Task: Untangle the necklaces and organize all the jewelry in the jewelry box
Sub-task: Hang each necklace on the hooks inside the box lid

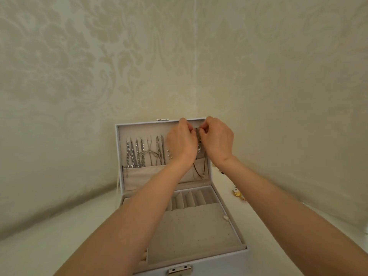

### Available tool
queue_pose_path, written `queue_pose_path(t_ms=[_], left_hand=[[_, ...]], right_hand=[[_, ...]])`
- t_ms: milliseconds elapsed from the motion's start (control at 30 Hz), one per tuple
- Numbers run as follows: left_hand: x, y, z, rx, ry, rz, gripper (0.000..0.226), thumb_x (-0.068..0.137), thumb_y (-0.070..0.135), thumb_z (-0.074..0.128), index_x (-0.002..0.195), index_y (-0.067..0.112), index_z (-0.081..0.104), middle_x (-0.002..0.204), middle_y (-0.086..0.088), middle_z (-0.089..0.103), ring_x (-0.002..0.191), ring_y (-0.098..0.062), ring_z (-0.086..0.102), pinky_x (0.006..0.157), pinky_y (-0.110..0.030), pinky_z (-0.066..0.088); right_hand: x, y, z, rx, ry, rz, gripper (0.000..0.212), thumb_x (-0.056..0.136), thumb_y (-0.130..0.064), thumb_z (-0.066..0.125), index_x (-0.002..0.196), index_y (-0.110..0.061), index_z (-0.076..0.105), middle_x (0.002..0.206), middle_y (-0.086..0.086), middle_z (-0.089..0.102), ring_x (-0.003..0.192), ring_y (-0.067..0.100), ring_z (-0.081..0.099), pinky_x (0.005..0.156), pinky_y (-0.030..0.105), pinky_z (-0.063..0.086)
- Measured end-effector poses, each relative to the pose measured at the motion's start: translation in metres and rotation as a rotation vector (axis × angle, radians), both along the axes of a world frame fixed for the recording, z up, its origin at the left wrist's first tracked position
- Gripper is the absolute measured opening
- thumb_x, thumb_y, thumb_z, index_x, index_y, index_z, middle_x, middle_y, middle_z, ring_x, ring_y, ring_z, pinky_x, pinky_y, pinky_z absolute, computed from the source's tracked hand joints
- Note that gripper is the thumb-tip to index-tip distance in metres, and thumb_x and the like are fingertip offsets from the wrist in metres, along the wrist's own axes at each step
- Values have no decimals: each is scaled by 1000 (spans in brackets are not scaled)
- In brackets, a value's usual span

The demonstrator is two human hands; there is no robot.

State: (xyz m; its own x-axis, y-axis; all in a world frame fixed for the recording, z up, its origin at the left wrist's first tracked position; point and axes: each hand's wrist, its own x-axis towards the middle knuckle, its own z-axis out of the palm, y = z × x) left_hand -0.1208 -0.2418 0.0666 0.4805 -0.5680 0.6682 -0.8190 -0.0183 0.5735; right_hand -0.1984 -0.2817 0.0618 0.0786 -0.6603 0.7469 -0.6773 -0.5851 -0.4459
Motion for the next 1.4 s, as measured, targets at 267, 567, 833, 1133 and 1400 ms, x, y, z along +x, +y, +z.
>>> queue_pose_path(t_ms=[267, 567, 833, 1133, 1400], left_hand=[[-1, -7, 6, 133, -75, 37, 15, 90, 13, 48, 97, 10, 61, 99, -8, 67, 96, -29, 59, 69, -34, 37], [3, -7, -2, 224, -136, 41, 15, 90, 13, 52, 95, 12, 66, 101, -9, 68, 99, -29, 60, 68, -31, 35], [0, -3, -1, 101, -74, 31, 12, 92, 19, 51, 94, 14, 61, 96, -6, 68, 94, -26, 60, 66, -30, 32], [0, -6, 1, 97, -66, 34, 11, 91, 15, 50, 97, 12, 58, 96, -7, 67, 93, -28, 60, 66, -33, 35], [0, -6, 5, 189, -16, 63, 16, 91, 16, 51, 102, 10, 62, 105, -9, 66, 100, -28, 59, 68, -31, 33]], right_hand=[[0, -6, 11, 89, 94, -19, 15, 79, -6, 49, 86, -9, 62, 88, 9, 68, 85, 31, 59, 64, 33, 38], [-9, -8, -1, 106, 208, 71, 17, 80, -8, 52, 88, -6, 67, 90, 15, 69, 86, 36, 60, 69, 39, 47], [-11, -6, 0, 4, 155, 65, 14, 88, -10, 50, 91, -7, 63, 83, 13, 68, 80, 32, 61, 63, 36, 40], [-8, -11, 6, -33, 192, 66, 18, 83, -8, 50, 95, -13, 63, 80, 10, 68, 77, 33, 60, 62, 36, 41], [-9, -11, 14, 42, 246, 91, 22, 79, -6, 52, 92, -13, 67, 91, 11, 69, 87, 32, 61, 66, 34, 42]])
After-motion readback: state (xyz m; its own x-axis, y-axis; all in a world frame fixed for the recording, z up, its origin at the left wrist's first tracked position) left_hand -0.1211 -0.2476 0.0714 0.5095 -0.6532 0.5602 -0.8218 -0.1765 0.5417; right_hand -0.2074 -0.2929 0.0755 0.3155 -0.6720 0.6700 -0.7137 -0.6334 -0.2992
